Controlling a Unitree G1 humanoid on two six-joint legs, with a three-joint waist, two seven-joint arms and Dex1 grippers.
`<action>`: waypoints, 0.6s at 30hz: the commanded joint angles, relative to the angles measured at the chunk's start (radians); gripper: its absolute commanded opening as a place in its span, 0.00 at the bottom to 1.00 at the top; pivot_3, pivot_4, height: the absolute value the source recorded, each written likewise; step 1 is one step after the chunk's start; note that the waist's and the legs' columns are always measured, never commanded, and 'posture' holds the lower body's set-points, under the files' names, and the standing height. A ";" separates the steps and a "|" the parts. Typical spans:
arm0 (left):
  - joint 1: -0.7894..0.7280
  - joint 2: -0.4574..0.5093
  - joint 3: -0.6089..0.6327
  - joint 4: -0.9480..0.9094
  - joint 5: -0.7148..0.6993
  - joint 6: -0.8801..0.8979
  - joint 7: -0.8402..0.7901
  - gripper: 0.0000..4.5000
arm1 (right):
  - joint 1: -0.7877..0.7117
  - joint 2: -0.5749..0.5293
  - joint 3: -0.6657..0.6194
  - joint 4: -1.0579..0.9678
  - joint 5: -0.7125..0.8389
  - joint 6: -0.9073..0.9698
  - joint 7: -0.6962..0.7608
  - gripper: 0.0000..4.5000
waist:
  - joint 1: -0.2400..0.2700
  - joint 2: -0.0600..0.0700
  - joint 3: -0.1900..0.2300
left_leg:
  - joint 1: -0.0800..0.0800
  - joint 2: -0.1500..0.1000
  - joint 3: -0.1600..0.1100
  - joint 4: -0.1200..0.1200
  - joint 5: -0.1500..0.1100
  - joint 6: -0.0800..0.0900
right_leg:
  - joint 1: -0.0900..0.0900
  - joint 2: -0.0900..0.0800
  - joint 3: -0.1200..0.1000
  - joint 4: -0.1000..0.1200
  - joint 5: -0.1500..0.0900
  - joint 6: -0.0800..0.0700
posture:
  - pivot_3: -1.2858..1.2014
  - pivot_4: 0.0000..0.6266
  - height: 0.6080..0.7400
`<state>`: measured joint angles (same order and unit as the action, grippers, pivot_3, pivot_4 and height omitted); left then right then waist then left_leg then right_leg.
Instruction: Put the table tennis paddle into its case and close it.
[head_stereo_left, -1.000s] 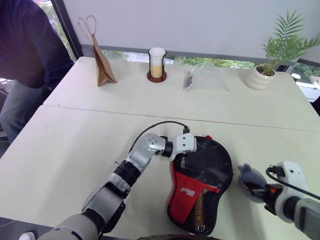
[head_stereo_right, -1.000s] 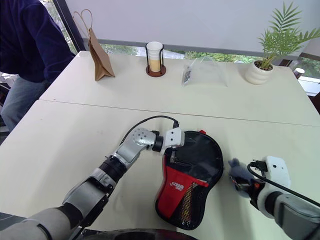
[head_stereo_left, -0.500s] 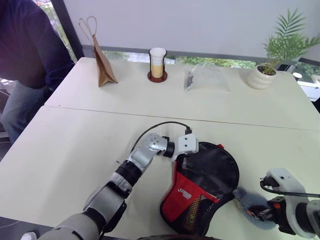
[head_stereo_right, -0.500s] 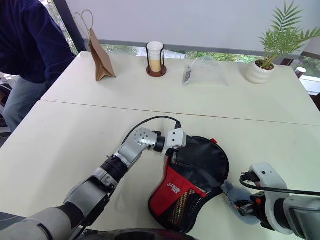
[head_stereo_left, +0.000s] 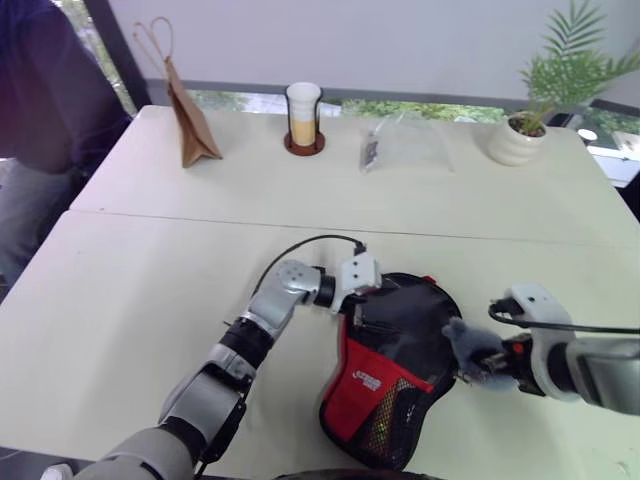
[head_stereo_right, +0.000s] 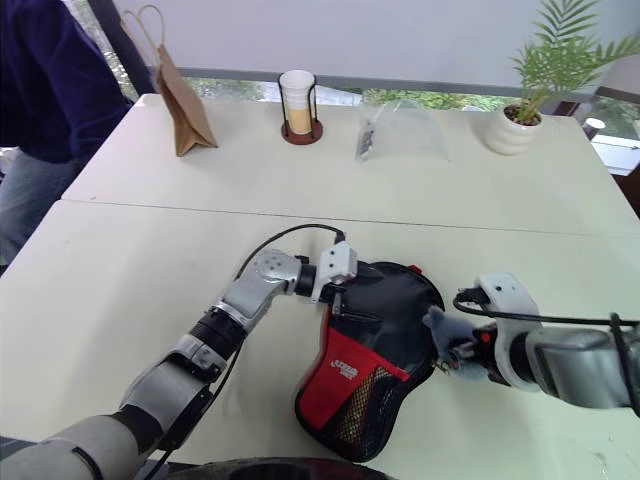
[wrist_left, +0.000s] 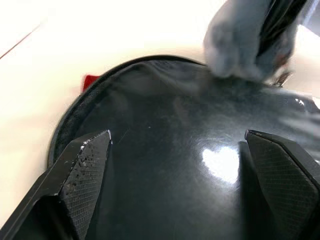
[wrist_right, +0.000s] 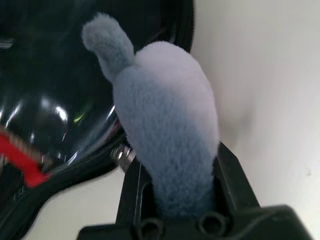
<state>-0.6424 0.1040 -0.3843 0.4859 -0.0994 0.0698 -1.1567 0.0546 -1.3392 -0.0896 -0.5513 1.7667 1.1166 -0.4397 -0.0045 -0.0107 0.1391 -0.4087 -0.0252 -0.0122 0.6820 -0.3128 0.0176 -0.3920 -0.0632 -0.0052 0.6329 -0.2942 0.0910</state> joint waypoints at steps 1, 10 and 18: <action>-0.022 0.020 0.049 -0.087 -0.055 0.044 -0.022 1.00 | -0.173 0.086 0.102 0.083 -0.066 0.004 -0.032 0.02 | -0.015 -0.004 0.002 | 0.001 0.000 0.000 0.000 0.000 0.000 | 0.000 0.000 0.000 0.000 0.001 0.000 | 0.52 0.24 1.00; -0.029 0.088 0.067 -0.176 -0.068 0.065 -0.035 1.00 | -0.520 0.311 0.244 0.269 -0.263 0.160 0.027 0.02 | -0.035 -0.008 0.002 | 0.001 0.004 0.004 -0.002 0.001 -0.001 | -0.002 0.000 -0.001 -0.001 0.004 -0.001 | 0.52 0.24 1.00; -0.044 0.145 0.023 -0.170 0.003 -0.005 -0.043 1.00 | -0.666 0.517 0.285 0.370 -0.523 0.253 0.171 0.02 | -0.044 -0.008 0.001 | 0.002 0.005 0.005 -0.004 0.001 -0.002 | -0.002 0.001 -0.001 -0.001 0.005 -0.002 | 0.52 0.24 1.00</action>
<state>-0.6640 0.2487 -0.3477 0.3408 -0.1080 0.0907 -1.1956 -0.5920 -0.8778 0.1748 -0.1921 1.2899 1.3914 -0.3062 -0.0489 -0.0190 0.1402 -0.4066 -0.0200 -0.0068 0.6783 -0.3119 0.0160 -0.3944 -0.0622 -0.0059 0.6319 -0.2888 0.0886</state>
